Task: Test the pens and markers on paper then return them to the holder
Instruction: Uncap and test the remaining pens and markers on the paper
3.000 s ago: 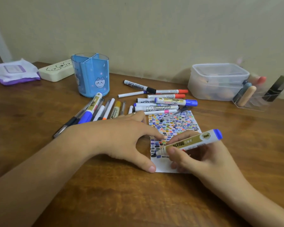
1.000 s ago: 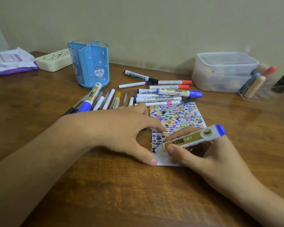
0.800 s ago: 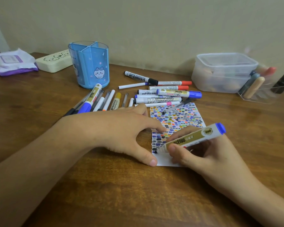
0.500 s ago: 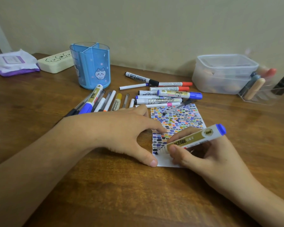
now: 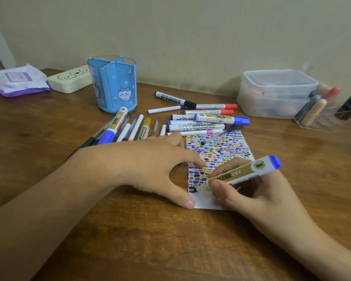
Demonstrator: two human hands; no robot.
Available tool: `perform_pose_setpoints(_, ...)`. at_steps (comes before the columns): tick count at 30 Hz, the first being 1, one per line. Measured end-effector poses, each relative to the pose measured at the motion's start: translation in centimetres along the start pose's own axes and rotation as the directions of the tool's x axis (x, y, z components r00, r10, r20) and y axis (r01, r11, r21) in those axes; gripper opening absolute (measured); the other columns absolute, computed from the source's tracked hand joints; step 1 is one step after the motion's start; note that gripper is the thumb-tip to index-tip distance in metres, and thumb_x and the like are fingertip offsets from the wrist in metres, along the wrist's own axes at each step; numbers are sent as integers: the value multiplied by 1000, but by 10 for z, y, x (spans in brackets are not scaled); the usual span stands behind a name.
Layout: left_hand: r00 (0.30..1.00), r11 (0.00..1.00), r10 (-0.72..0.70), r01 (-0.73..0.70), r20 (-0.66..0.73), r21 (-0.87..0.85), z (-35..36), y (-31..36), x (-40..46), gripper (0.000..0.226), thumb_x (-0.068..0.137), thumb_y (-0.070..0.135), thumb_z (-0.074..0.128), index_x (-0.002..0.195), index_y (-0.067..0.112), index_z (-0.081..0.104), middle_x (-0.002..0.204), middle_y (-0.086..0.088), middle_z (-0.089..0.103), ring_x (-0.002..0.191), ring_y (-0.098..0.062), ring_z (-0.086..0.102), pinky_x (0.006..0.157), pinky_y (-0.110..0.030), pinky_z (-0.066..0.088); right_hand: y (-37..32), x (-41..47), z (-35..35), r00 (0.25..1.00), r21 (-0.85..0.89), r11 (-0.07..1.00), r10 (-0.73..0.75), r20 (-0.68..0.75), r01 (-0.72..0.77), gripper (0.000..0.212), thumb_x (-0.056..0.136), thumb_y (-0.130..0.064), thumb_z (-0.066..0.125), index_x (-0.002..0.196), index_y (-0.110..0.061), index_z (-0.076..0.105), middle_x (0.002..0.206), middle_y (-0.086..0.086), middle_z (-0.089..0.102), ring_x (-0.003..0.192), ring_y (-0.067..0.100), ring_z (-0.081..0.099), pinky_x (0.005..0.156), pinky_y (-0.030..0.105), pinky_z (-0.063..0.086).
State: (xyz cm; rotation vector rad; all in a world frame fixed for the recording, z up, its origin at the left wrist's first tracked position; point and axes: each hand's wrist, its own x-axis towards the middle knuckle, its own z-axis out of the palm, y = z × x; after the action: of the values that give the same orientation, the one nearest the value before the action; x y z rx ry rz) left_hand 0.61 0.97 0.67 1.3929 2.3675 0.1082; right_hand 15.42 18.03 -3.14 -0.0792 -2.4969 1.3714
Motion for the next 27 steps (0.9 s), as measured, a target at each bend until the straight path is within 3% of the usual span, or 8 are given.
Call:
perform_pose_setpoints(4,1000,1000,0,0,-4,5,1,-1,0,81,71,76,65,141,62,26,122,15,31,116,-7,38,93,-27,37,-2,0,2,1000,-7,1000,-14,25,14,9,81,-33,77,89,-33,75,83,-5,76,73,15,71,70,42,57)
perform_pose_setpoints(9,1000,1000,12,-13,-17,-2,2,-2,1,80,71,75,66,141,62,28,120,16,31,115,-7,39,99,-30,39,2,0,1,1000,16,1000,-9,3,9,7,85,-27,79,89,-31,75,78,0,75,70,21,71,68,51,59)
perform_pose_setpoints(13,1000,1000,15,-15,-14,4,1,-2,1,81,71,76,65,141,63,26,120,16,31,115,-7,39,96,-28,38,-3,-1,2,999,27,999,-22,34,21,14,79,-40,75,89,-32,77,86,-5,76,75,16,72,70,41,59)
perform_pose_setpoints(18,1000,1000,16,-16,-9,-5,2,-3,1,81,71,76,65,141,62,26,119,15,31,117,-9,39,103,-35,40,-4,2,-2,998,221,975,24,-52,-12,22,76,-31,74,88,-13,76,77,5,75,60,20,70,53,29,57)
perform_pose_setpoints(23,1000,1000,22,-22,-18,15,3,-1,-3,82,73,77,64,142,59,25,123,13,31,119,-10,38,103,-35,40,-8,2,-6,995,334,942,62,-82,-31,19,76,-30,74,91,-19,74,73,16,73,58,23,69,52,27,54)
perform_pose_setpoints(25,999,999,32,-32,-25,4,2,-1,-4,81,72,77,64,141,59,26,122,12,32,118,-11,39,103,-36,40,-10,3,-11,992,371,928,71,-106,-26,28,75,-44,80,91,-22,73,70,17,70,58,25,68,51,27,53)
perform_pose_setpoints(27,999,998,43,-44,-27,-37,-1,0,-5,79,73,76,64,141,59,27,120,12,34,116,-10,40,102,-36,41,-14,4,-17,987,413,910,94,-129,-33,57,58,-66,86,90,-21,73,68,16,68,56,24,66,50,28,53)
